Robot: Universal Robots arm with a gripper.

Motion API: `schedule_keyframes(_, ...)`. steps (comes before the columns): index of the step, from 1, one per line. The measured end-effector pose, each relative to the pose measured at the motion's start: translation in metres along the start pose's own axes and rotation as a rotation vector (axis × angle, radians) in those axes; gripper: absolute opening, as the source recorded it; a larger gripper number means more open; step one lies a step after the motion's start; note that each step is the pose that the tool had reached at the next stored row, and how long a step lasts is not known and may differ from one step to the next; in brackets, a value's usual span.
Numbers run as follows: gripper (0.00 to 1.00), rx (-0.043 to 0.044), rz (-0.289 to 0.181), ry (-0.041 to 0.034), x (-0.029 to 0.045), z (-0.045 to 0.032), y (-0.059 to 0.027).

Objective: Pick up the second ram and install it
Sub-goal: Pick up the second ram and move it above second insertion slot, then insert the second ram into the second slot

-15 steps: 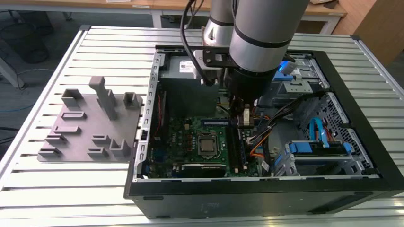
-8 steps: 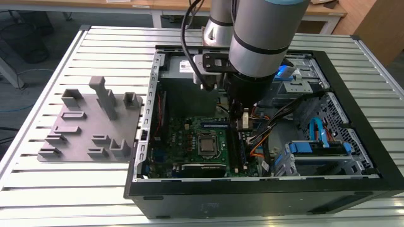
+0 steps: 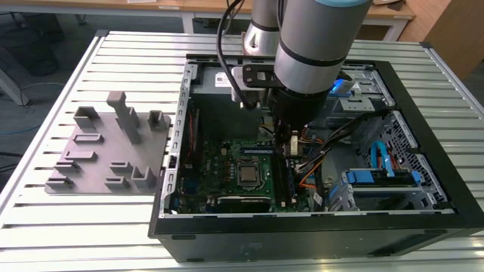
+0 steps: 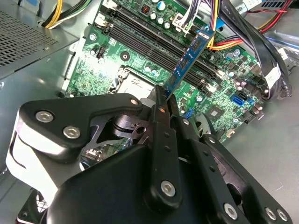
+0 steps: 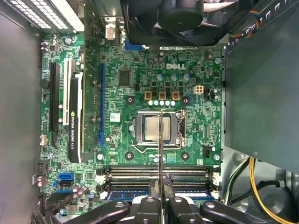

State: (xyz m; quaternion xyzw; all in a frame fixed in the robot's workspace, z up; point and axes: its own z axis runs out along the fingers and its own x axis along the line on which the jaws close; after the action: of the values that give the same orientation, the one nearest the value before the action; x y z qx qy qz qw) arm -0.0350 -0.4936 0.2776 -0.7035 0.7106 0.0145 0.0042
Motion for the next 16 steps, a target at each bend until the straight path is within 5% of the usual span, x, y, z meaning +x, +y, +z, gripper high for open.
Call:
schedule_keyframes(10,0.14,0.0002,0.010,-0.0002,0.0001,0.0000,0.0000)
schedule_keyframes(16,0.14,0.0028,0.109,-0.0016,0.0001,0.0001,0.0000)
